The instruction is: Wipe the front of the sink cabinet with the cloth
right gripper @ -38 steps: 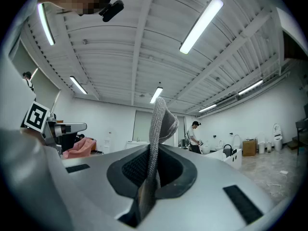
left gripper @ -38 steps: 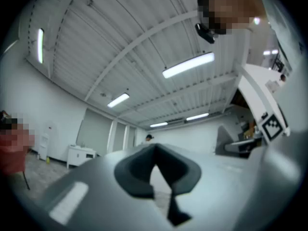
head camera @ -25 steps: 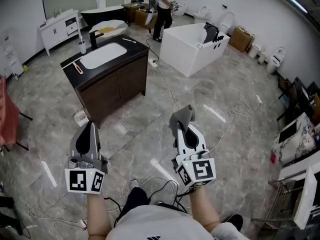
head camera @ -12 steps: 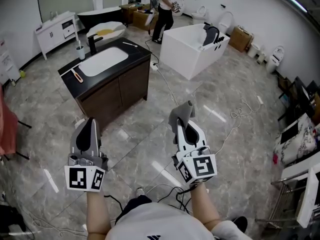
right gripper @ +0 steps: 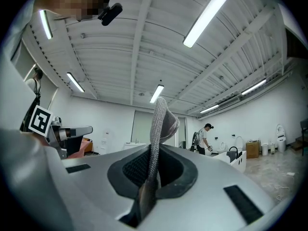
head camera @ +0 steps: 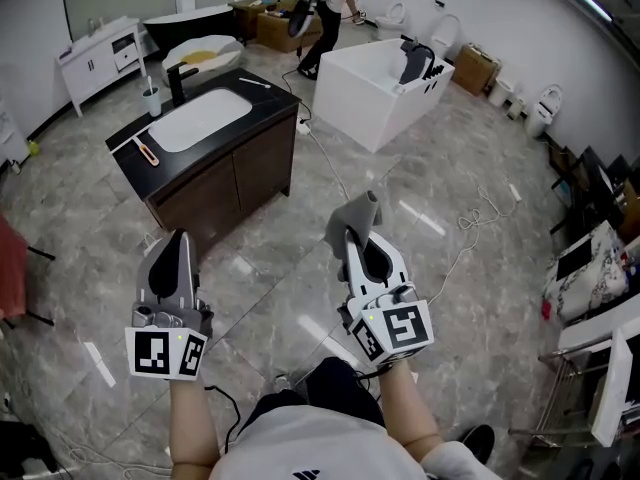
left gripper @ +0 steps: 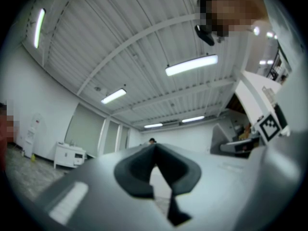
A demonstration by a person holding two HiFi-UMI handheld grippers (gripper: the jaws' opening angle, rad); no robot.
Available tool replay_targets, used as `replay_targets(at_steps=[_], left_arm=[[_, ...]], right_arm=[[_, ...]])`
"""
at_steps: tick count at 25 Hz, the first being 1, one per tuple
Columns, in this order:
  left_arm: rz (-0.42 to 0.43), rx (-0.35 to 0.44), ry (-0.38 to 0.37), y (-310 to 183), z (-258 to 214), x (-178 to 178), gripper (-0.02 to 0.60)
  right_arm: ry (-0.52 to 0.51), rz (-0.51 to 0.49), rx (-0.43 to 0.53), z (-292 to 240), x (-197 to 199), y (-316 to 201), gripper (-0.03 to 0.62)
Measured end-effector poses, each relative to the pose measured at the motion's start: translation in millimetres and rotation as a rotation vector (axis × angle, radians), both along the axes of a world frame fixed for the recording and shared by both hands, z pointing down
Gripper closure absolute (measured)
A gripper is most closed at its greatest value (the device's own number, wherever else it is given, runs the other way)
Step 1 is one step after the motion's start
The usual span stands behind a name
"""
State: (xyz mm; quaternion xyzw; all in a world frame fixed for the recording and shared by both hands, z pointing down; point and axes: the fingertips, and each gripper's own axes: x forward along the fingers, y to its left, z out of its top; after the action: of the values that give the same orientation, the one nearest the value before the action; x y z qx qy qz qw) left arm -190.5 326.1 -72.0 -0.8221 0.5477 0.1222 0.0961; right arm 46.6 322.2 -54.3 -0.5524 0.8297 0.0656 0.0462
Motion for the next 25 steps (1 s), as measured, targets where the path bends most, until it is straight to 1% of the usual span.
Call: replay_targets(at_steps=[3, 11, 16, 25], left_arm=[[-0.001, -0.005, 0.005, -10, 2, 0, 0.576], [-0.033, -0.012, 0.001, -53, 4, 1, 0.577], [-0.05, -0.006, -0.016, -93, 1, 13, 0.577], [-0.12, 0.017, -0.003, -173, -13, 34, 0.577]], right_arm=[[0.008, 0.001, -0.001, 0, 0, -11, 0.598], [0.004, -0.05, -0.019, 10, -1, -60, 0.598], [-0.014, -0.077, -0.019, 11, 7, -109, 0.597], [-0.009, -0.147, -0.003, -1, 27, -206, 0.597]])
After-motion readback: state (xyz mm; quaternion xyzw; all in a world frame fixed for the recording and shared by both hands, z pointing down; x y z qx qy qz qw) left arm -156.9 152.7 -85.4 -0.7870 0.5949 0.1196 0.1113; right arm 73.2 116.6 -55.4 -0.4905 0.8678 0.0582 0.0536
